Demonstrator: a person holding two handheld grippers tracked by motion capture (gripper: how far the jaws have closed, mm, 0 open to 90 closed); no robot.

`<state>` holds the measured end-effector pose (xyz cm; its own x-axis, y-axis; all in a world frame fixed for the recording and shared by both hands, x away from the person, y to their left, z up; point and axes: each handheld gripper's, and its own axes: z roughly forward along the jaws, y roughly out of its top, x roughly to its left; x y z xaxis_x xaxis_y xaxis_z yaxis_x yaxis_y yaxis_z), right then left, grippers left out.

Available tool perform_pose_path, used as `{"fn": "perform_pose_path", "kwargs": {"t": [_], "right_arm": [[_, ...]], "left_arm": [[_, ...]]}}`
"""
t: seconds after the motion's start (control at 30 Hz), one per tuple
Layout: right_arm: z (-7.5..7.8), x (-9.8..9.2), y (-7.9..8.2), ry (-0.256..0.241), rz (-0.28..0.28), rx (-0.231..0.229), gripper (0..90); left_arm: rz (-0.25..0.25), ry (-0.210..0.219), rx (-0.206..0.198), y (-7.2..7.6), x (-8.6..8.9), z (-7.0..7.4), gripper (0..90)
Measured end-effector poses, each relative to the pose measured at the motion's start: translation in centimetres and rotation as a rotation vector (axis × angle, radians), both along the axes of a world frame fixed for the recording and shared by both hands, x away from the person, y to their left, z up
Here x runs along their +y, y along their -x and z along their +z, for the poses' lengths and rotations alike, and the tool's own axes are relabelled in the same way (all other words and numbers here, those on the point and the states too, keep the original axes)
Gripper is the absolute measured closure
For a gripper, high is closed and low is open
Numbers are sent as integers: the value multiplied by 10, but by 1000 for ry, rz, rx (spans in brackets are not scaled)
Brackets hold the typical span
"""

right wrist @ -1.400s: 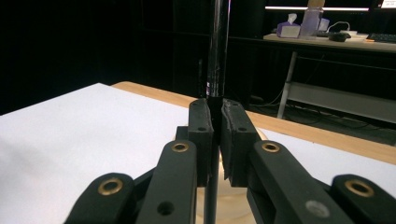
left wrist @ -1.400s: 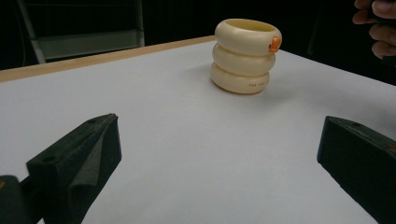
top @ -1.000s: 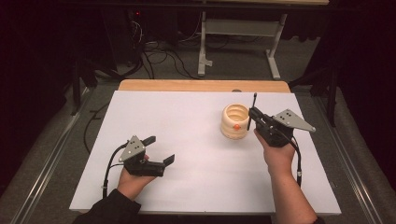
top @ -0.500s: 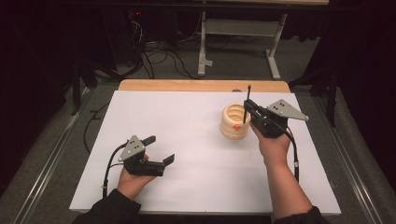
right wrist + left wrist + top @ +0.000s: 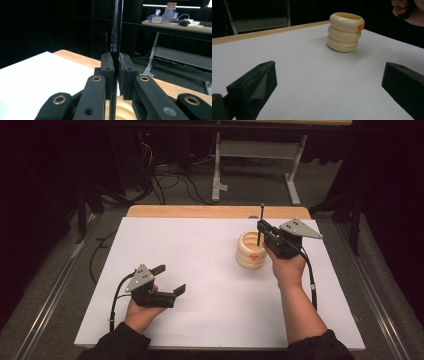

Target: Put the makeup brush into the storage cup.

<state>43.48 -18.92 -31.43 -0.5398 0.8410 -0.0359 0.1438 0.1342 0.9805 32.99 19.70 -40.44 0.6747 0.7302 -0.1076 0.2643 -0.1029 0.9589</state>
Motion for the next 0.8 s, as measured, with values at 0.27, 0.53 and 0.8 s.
{"fn": "perform_pose_path", "kwargs": {"t": [0.27, 0.53, 0.8], "right_arm": [[-5, 2, -7, -8, -3, 21, 860], [-12, 2, -10, -3, -5, 35, 859], [-21, 0, -10, -14, -6, 47, 859]], "left_arm": [[-3, 0, -2, 0, 0, 0, 4], [0, 4, -3, 0, 0, 0, 5], [-1, 5, -3, 1, 0, 1, 7]]}}
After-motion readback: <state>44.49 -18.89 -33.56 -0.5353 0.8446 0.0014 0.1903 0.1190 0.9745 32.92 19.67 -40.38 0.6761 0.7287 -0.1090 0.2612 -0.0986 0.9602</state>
